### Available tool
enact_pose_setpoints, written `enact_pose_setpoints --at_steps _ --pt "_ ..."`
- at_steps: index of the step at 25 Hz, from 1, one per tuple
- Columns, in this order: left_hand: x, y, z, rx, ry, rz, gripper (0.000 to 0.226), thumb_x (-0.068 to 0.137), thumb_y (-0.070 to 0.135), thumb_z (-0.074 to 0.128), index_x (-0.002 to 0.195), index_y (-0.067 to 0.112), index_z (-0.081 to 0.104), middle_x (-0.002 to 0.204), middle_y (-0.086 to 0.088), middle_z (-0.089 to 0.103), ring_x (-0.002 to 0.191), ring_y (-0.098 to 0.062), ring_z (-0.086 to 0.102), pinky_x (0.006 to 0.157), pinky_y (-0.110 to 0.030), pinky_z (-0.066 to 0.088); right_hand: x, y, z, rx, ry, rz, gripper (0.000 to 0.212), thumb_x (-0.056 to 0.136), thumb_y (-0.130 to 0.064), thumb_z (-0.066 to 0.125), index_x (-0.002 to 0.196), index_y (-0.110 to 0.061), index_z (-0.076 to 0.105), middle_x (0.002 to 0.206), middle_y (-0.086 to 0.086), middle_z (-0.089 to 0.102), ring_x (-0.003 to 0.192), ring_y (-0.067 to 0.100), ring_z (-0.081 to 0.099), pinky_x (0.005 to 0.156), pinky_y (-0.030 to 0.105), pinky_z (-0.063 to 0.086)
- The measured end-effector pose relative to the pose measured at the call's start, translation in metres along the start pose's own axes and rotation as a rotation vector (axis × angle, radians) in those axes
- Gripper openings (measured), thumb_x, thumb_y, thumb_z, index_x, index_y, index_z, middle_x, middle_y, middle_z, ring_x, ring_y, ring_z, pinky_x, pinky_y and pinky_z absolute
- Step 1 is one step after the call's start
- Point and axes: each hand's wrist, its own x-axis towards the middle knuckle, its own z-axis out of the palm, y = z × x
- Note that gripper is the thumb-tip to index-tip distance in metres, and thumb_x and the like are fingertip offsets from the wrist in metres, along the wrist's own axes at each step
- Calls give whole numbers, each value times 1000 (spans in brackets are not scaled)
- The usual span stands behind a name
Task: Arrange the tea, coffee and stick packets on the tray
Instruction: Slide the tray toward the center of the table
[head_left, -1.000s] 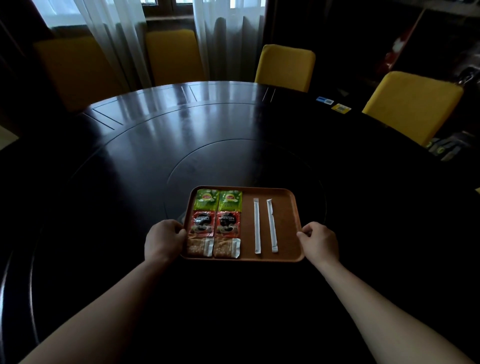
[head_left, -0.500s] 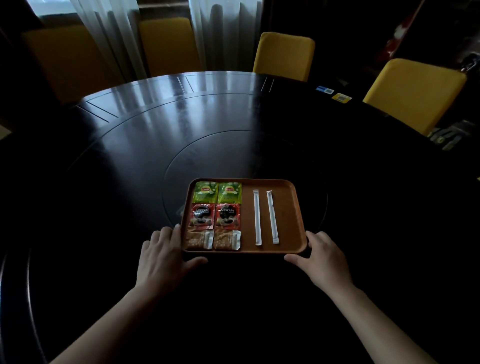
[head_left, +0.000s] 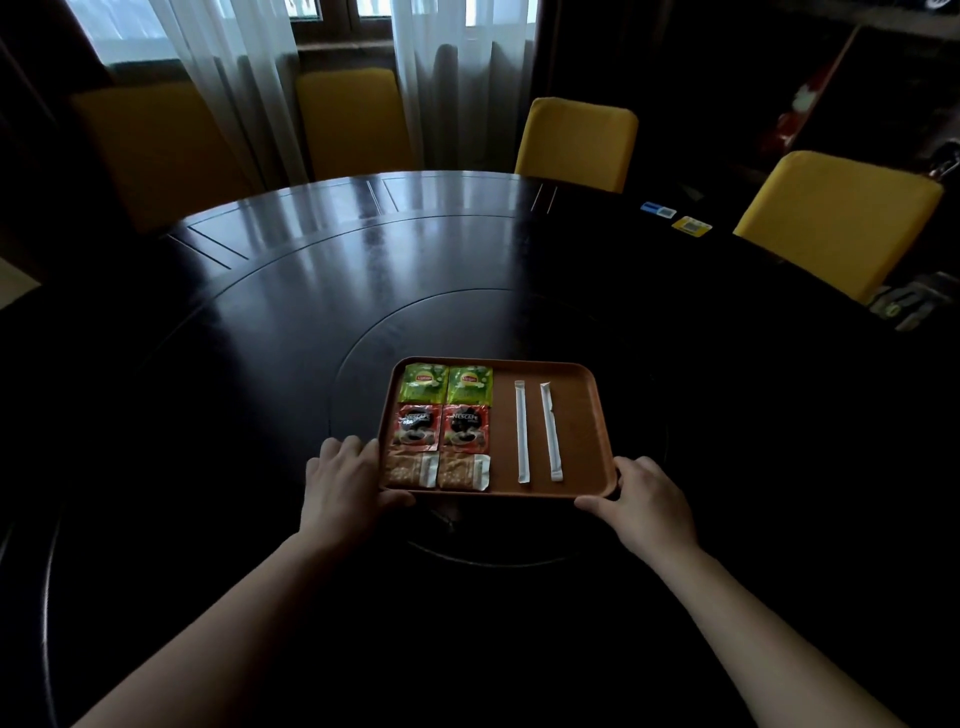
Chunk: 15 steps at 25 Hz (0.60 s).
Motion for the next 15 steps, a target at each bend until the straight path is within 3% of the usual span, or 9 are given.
enact_pose_setpoints --at_steps 7,15 --pt "40 0 -1 50 -4 12 65 68 67 70 115 23 58 106 -1 58 103 -25 47 77 -38 34 46 -6 7 -40 -1 18 50 63 -60 78 93 -23 62 87 -3 49 83 20 59 65 29 44" --pt "66 0 -1 4 -33 -4 64 73 59 73 120 18 56 110 -4 57 107 -26 50 79 -39 43 72 -14 8 -135 -2 6 56 69 -62 73 103 -19 60 102 4 60 90 22 62 69 30 49"
